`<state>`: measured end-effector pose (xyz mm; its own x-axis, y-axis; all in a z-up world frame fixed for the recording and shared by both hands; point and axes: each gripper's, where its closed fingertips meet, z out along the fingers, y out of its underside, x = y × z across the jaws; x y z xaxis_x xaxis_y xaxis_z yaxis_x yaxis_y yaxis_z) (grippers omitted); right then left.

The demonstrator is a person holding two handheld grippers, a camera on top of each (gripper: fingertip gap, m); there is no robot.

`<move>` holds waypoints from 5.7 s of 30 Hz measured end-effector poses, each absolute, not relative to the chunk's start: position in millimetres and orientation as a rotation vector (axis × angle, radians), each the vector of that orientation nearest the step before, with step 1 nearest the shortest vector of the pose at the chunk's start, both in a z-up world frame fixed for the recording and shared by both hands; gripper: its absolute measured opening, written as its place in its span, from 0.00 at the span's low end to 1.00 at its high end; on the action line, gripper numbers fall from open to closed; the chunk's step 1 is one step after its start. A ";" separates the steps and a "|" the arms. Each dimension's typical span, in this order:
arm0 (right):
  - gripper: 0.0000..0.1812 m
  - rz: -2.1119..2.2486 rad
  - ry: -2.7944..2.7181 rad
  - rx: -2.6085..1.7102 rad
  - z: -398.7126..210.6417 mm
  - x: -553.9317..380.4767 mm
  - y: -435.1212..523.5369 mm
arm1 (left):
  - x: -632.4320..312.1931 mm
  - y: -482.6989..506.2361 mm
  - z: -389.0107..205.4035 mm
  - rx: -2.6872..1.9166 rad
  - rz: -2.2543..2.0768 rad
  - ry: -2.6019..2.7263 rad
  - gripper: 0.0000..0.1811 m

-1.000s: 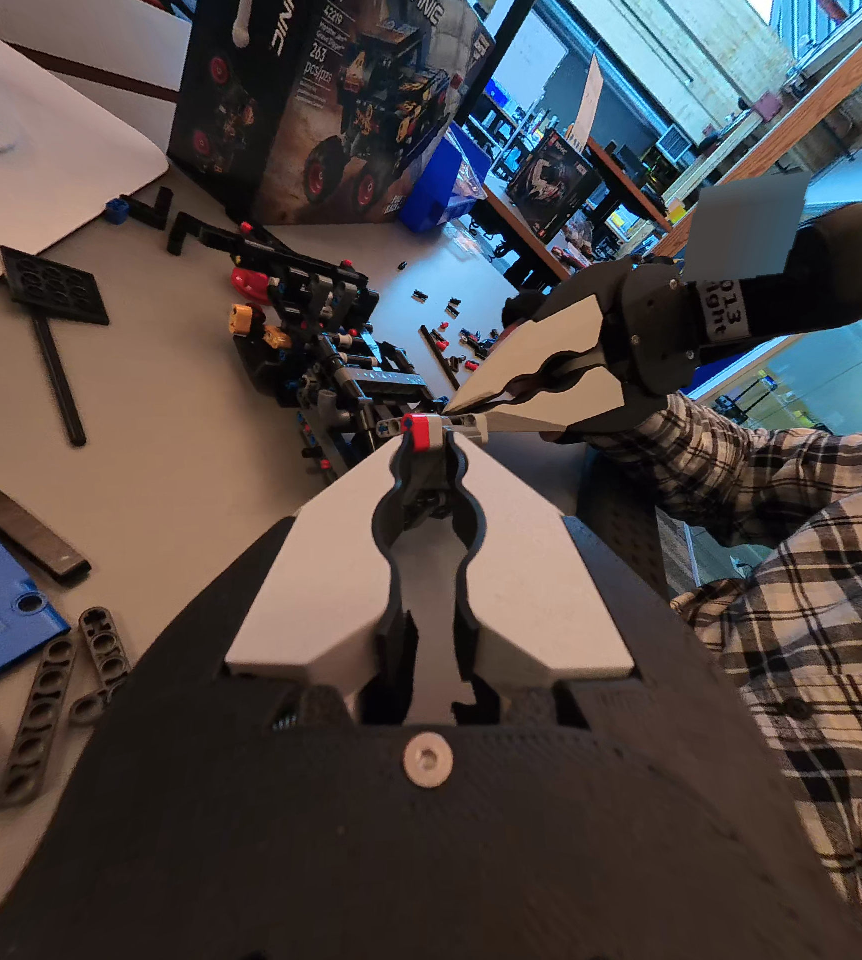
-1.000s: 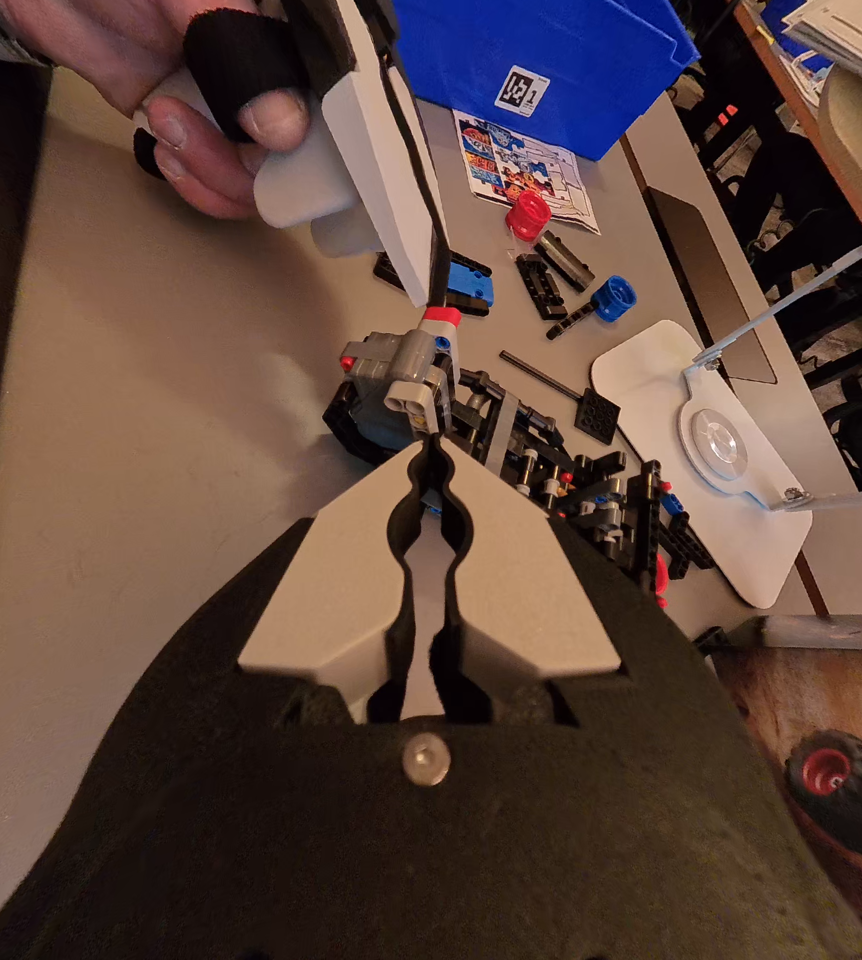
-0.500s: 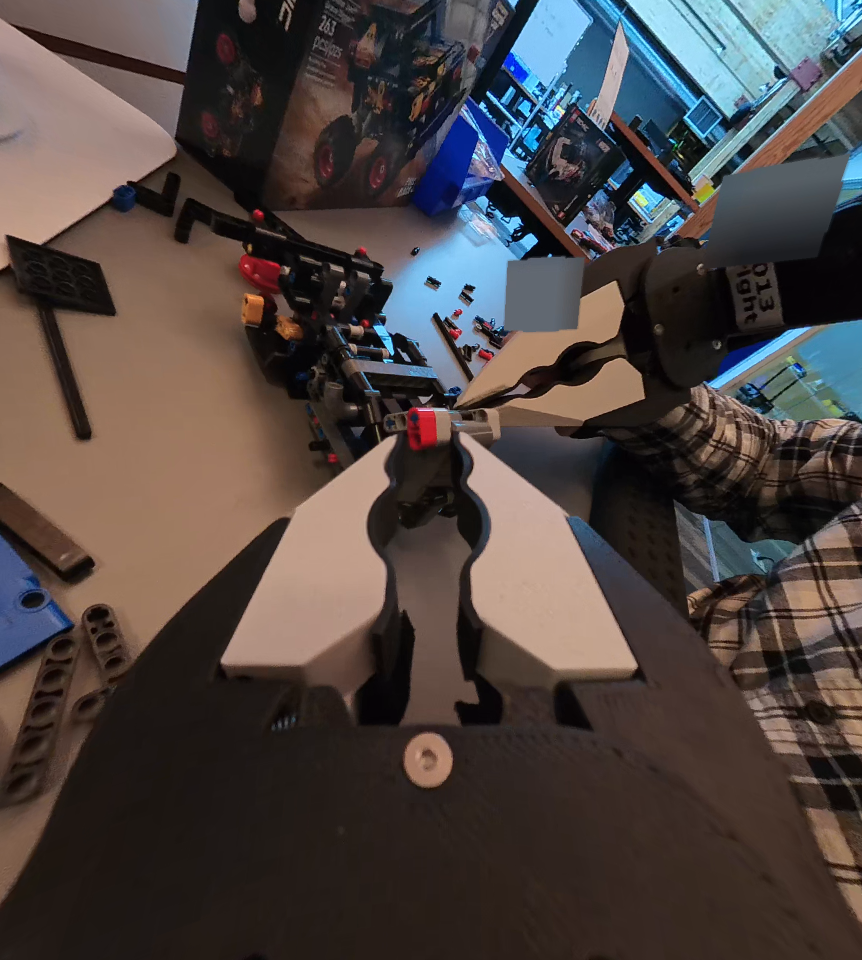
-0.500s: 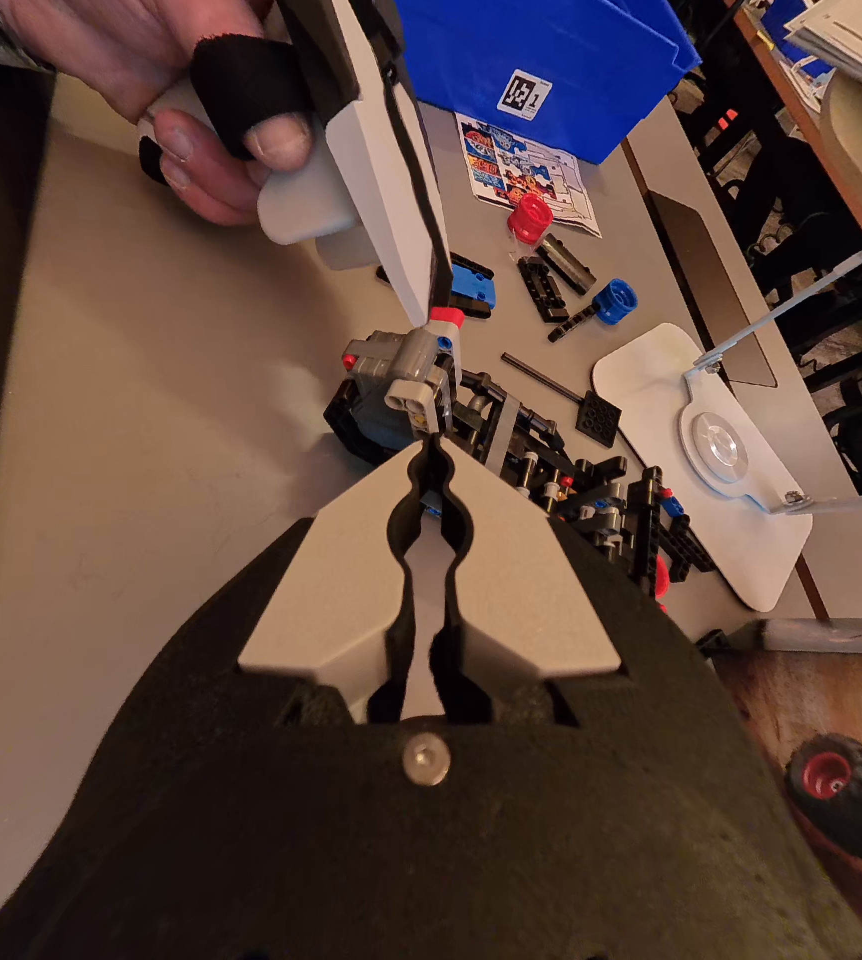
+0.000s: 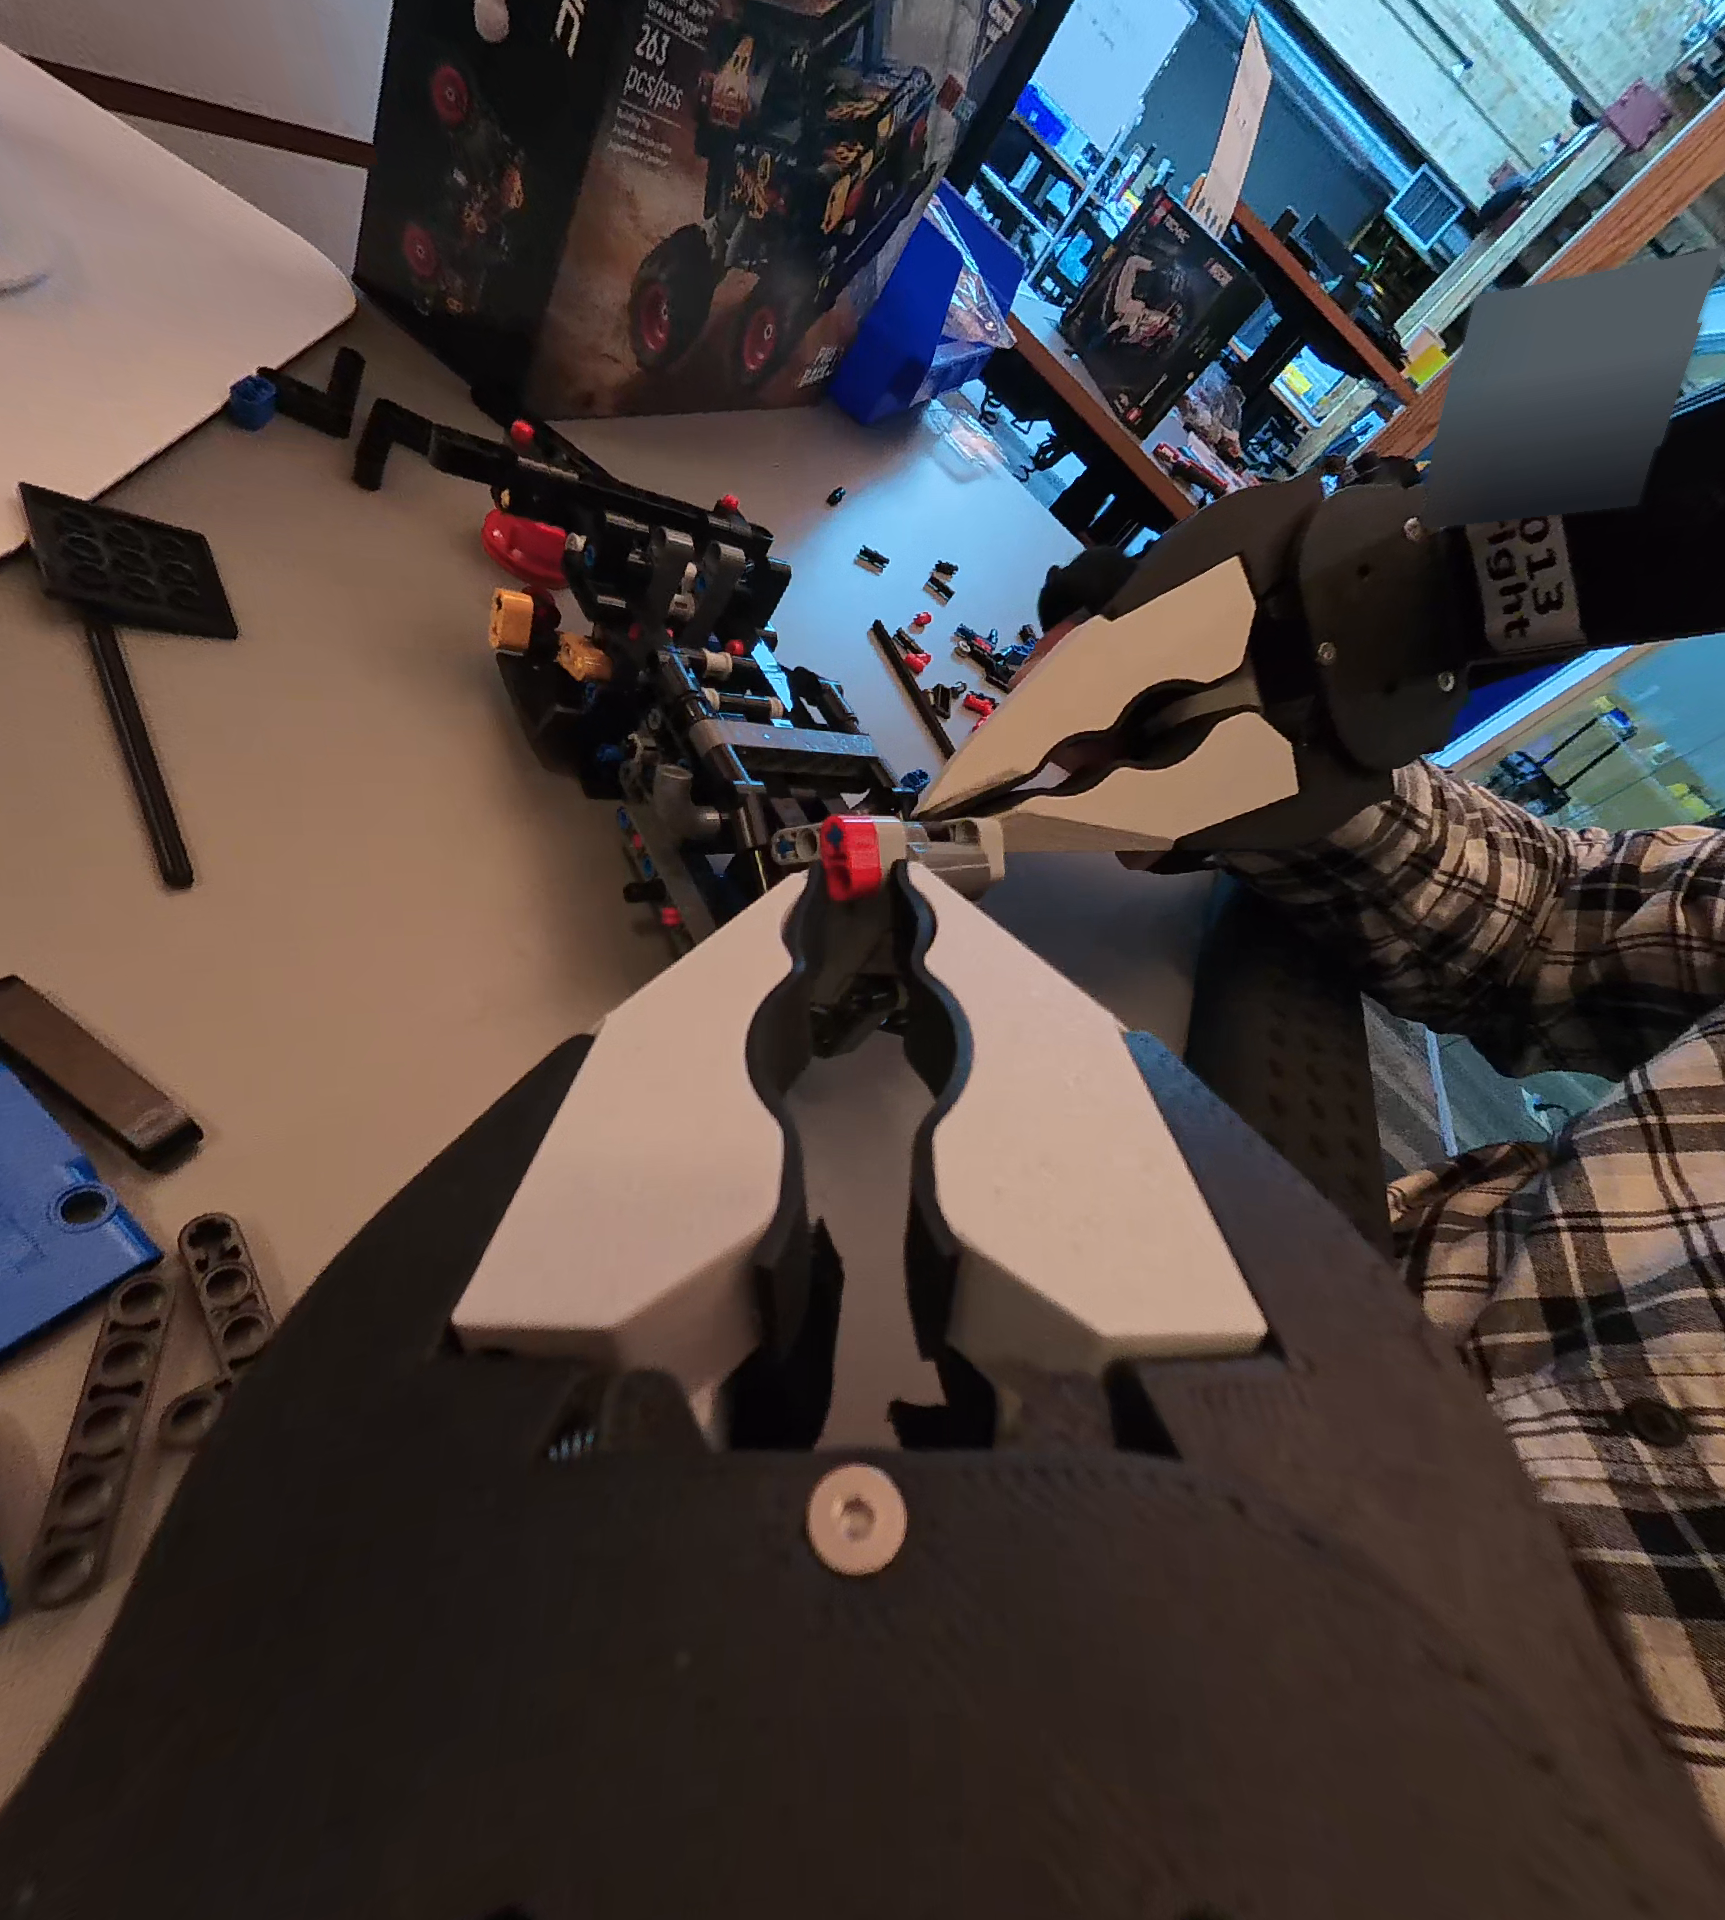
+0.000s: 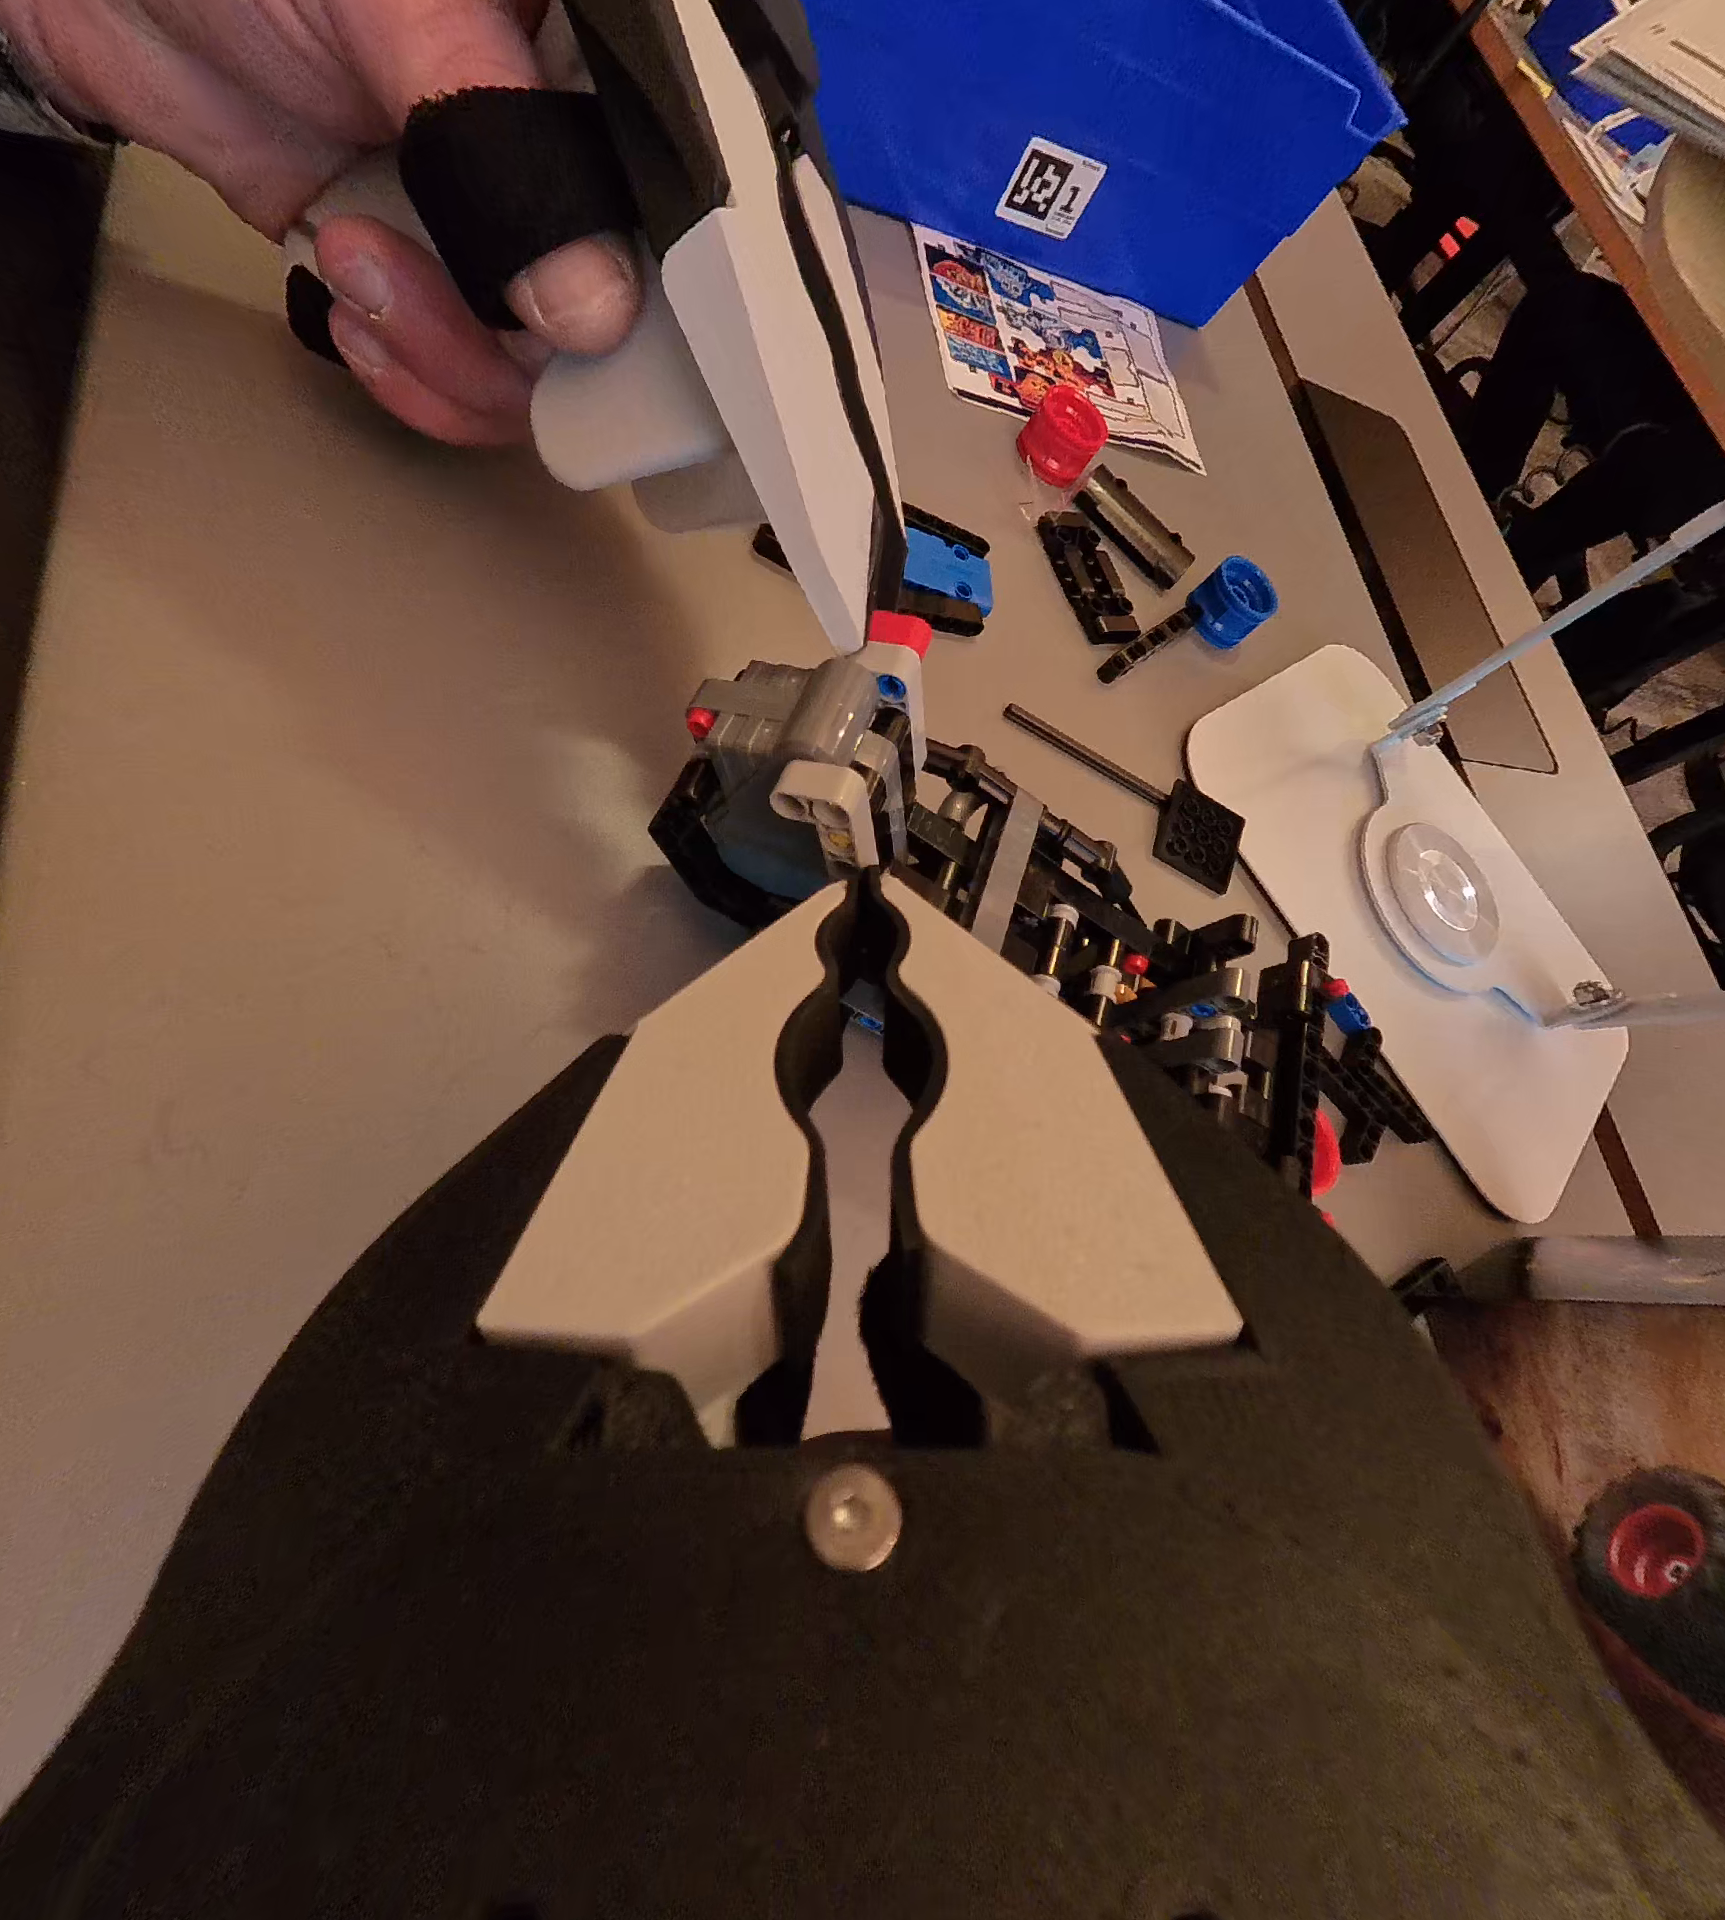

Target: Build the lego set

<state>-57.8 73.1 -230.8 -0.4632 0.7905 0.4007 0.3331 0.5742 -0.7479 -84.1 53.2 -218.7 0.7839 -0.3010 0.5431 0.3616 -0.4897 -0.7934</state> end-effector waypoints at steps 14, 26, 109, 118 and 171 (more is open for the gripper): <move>0.00 0.776 -2.041 -0.893 -230.8 -58.7 71.4 | -85.8 51.4 -218.6 -1.901 -0.840 -0.080 0.05; 0.00 0.781 -2.041 -0.898 -231.0 -59.0 71.2 | -89.4 50.8 -215.9 -1.873 -0.854 -0.101 0.03; 0.07 0.760 -1.903 -0.990 -215.5 -61.9 119.4 | -133.7 37.1 -234.5 -2.046 -0.054 0.118 0.26; 0.08 0.753 -1.889 -0.995 -213.9 -62.2 123.5 | -135.2 37.8 -235.4 -2.052 0.001 0.141 0.27; 0.06 0.622 -1.838 -1.565 -242.2 129.4 235.2 | 29.4 160.8 -276.3 -2.209 -0.118 0.763 0.09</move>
<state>129.4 235.2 -242.2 -0.0887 0.9825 0.1639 0.6809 0.1799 -0.7099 29.4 160.8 -276.3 0.8154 -0.5581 -0.1535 -0.4855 -0.5150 -0.7064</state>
